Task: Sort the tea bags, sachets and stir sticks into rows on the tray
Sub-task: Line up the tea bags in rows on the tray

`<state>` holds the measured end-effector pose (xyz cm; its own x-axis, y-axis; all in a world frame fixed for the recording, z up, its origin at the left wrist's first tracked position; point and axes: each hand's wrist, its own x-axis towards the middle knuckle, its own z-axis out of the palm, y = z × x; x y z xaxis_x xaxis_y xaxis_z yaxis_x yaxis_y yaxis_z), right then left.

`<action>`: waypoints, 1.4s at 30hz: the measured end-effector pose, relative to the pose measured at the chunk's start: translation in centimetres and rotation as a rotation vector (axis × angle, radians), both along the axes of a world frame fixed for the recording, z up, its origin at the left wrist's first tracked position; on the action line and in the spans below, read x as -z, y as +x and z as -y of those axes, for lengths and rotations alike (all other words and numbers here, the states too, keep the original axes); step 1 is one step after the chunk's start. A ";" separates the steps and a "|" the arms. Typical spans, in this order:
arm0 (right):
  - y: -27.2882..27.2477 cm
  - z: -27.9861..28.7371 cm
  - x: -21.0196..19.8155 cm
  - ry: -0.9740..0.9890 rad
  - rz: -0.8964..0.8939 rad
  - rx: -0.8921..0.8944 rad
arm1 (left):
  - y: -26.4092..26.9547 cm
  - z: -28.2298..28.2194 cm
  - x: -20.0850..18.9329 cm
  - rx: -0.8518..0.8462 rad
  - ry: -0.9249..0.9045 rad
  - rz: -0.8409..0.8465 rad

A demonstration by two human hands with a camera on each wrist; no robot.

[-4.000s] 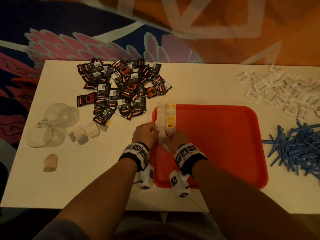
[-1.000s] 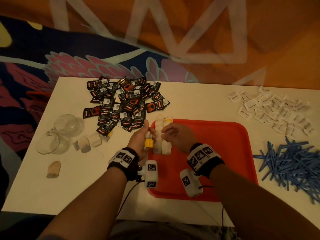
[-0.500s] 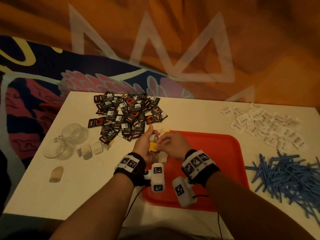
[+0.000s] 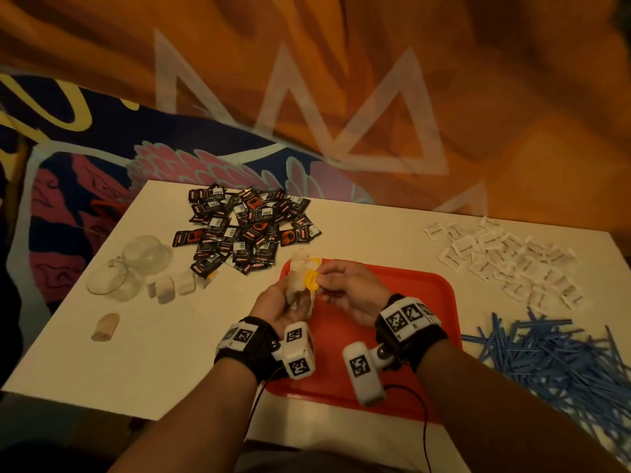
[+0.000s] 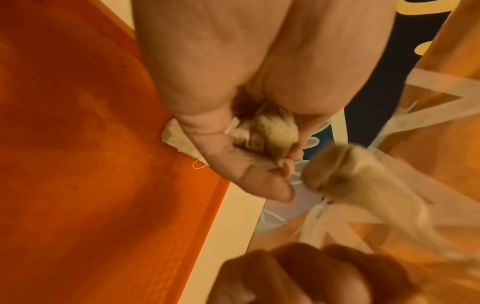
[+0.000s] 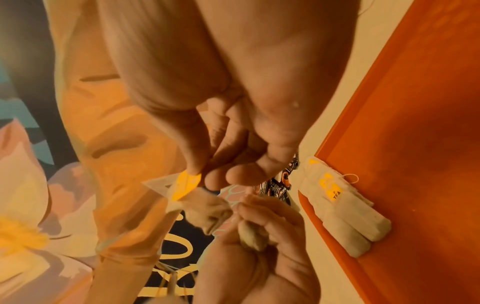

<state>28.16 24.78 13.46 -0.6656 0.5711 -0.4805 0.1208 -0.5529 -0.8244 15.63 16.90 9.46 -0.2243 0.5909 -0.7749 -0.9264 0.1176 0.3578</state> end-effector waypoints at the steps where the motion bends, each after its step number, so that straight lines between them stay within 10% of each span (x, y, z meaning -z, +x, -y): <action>1: 0.3 0.0 -0.1 -0.028 -0.026 0.013 | 0.2 0.3 0.1 0.007 0.003 -0.027; 5: 1.6 0.2 -0.5 -0.113 -0.105 0.059 | 0.5 1.5 1.0 0.048 0.033 -0.127; 11: 2.5 0.1 -0.5 -0.059 -0.059 0.146 | 1.2 1.9 -0.5 0.157 0.054 -0.809; 18: 1.9 0.5 0.1 -0.042 -0.069 0.214 | 1.7 1.0 -2.7 0.338 0.129 -1.181; 26: 0.6 0.3 2.1 0.422 0.225 0.093 | -1.7 0.9 -1.7 0.495 0.117 -1.216; 42: -4.8 4.6 11.0 0.170 0.634 0.031 | -9.8 3.9 4.1 0.614 -0.167 -1.063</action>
<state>23.40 20.21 2.48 -0.2655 0.6876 -0.6758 0.5979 -0.4324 -0.6749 5.86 12.97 5.33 -0.5087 0.7316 -0.4538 0.0394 0.5463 0.8366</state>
